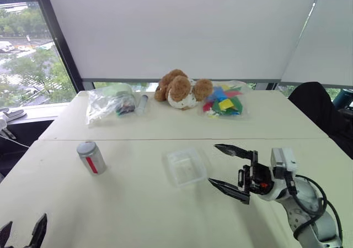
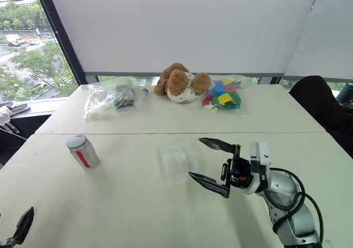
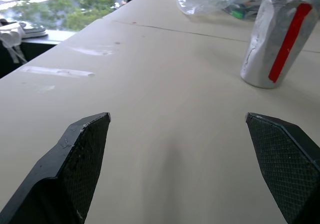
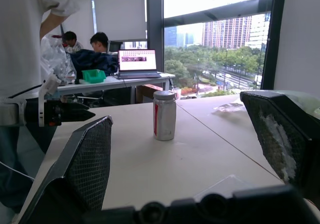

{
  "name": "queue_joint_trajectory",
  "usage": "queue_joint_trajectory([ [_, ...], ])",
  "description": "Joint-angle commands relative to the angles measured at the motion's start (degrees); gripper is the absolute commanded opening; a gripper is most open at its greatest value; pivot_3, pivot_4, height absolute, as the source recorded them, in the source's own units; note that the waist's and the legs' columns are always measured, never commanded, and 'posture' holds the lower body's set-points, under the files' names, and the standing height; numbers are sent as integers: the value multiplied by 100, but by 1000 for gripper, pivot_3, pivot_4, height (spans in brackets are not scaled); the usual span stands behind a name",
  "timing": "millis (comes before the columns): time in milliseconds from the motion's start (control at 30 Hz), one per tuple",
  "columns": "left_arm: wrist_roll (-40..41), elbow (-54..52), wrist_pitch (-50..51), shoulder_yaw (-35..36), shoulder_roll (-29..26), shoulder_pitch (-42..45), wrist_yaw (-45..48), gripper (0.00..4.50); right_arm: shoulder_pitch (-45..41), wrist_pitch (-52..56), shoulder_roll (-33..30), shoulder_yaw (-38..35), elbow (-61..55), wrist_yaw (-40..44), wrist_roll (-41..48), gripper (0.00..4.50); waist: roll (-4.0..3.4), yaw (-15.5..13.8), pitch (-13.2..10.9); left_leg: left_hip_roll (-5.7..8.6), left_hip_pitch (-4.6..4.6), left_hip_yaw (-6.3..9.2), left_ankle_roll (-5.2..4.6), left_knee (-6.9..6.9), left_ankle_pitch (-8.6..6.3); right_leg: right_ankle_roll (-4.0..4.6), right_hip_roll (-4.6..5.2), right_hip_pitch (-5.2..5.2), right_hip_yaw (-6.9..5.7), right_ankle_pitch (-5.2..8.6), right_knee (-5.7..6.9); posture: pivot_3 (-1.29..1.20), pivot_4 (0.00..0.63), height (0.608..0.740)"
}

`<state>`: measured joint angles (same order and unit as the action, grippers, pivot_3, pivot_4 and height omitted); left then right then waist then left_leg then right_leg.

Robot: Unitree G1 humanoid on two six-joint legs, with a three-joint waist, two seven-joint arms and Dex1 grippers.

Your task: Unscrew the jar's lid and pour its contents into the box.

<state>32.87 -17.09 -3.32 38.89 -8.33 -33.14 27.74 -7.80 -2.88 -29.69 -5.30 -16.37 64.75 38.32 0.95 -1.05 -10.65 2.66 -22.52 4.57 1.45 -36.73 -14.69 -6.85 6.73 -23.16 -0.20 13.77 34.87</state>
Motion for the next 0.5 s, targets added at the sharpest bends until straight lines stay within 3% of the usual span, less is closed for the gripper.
queue_joint_trajectory([
  [33, -566, -672, -186, -415, 81, 165, -424, 4465, -28, -201, -29, -125, 93, 148, -72, 4500, 0, 7, 0, 0, 0, 0, 2, -5, -1, 0, 0, 3, 0, 0, 0, 0, 150, 740],
  [267, -1277, -1034, 448, -1079, 102, 1066, -1577, 4465, 118, -405, -59, -183, 354, 352, -179, 4500, -5, 34, 2, 0, 1, -3, -15, -7, 9, 0, -23, -3, 1, -3, 9, 0, 150, 740],
  [500, -1979, -477, 1022, -1658, 41, 2363, -2391, 4465, 288, -677, -38, -242, 553, 515, -259, 4500, -6, 22, 4, 1, 4, 4, -15, -26, 9, -1, -30, 8, -4, -4, 24, 0, 150, 740],
])
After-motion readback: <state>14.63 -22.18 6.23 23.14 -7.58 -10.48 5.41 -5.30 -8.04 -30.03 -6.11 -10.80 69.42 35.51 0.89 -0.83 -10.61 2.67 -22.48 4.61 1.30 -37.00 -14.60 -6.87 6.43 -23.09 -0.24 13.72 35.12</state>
